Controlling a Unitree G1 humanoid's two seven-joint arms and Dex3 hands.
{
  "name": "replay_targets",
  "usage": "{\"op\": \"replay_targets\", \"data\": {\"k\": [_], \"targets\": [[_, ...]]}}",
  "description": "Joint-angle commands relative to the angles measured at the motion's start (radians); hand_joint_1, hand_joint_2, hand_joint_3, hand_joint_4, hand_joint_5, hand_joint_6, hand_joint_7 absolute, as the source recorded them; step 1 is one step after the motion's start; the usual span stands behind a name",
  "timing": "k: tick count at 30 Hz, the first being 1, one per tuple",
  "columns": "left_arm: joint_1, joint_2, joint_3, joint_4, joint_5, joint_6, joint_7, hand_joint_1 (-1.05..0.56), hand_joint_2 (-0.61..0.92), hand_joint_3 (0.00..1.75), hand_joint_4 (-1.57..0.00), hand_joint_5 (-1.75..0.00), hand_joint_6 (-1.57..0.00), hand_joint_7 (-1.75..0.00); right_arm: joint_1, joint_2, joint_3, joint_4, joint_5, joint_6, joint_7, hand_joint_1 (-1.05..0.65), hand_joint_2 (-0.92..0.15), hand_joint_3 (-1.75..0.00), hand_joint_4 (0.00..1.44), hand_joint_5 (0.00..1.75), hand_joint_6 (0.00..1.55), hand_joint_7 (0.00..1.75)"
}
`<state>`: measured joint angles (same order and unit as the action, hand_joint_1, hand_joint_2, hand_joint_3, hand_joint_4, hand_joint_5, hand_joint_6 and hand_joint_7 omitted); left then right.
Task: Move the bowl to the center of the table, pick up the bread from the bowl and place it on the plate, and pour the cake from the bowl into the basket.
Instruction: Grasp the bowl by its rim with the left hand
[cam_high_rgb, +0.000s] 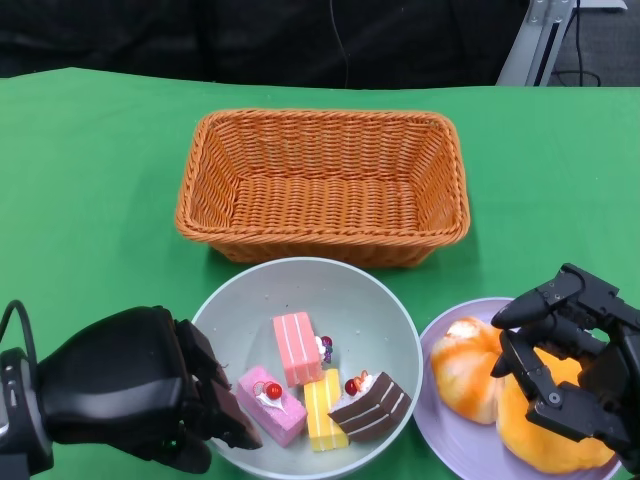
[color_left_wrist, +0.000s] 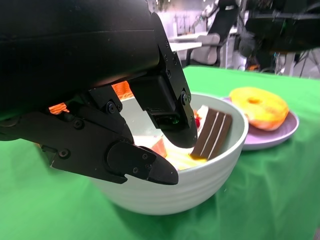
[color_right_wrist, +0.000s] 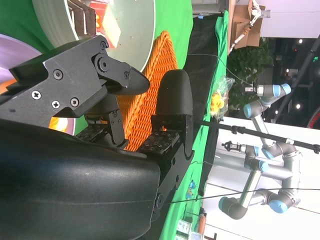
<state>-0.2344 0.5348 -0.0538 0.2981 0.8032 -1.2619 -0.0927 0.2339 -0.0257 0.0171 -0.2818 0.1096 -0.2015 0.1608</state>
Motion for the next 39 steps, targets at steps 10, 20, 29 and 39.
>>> {"op": "replay_targets", "data": {"k": [10, 20, 29, 39], "targets": [[0.05, 0.057, -0.13, -0.214, 0.049, 0.321, -0.111, -0.52, 0.92, 0.05, -1.05, -0.01, -0.98, 0.0, 0.015, 0.002, 0.0, -0.017, 0.018, -0.004, 0.002, -0.07, -0.69, -0.76, 0.69, 1.48, 0.66, 1.18], [0.052, 0.07, -0.246, -0.267, 0.099, 0.515, -0.191, -0.5, 0.92, 0.09, -0.92, 0.0, -0.88, 0.0, 0.018, 0.007, 0.003, -0.036, 0.006, 0.018, -0.014, -0.07, -0.69, -0.72, 0.69, 1.46, 0.67, 1.17], [0.036, 0.058, -0.325, -0.22, 0.173, 0.59, -0.116, -0.5, 0.92, 0.12, -0.9, -0.01, -0.88, -0.02, 0.019, 0.004, -0.001, -0.03, 0.016, 0.014, -0.007, -0.06, -0.71, -0.72, 0.68, 1.46, 0.66, 1.16], [0.008, 0.017, -0.403, -0.099, 0.246, 0.673, 0.052, -0.48, 0.92, 0.16, -0.89, -0.01, -0.84, 0.0, 0.021, 0.004, -0.002, -0.022, 0.017, 0.003, -0.001, -0.06, -0.7, -0.72, 0.69, 1.45, 0.66, 1.15]]}}
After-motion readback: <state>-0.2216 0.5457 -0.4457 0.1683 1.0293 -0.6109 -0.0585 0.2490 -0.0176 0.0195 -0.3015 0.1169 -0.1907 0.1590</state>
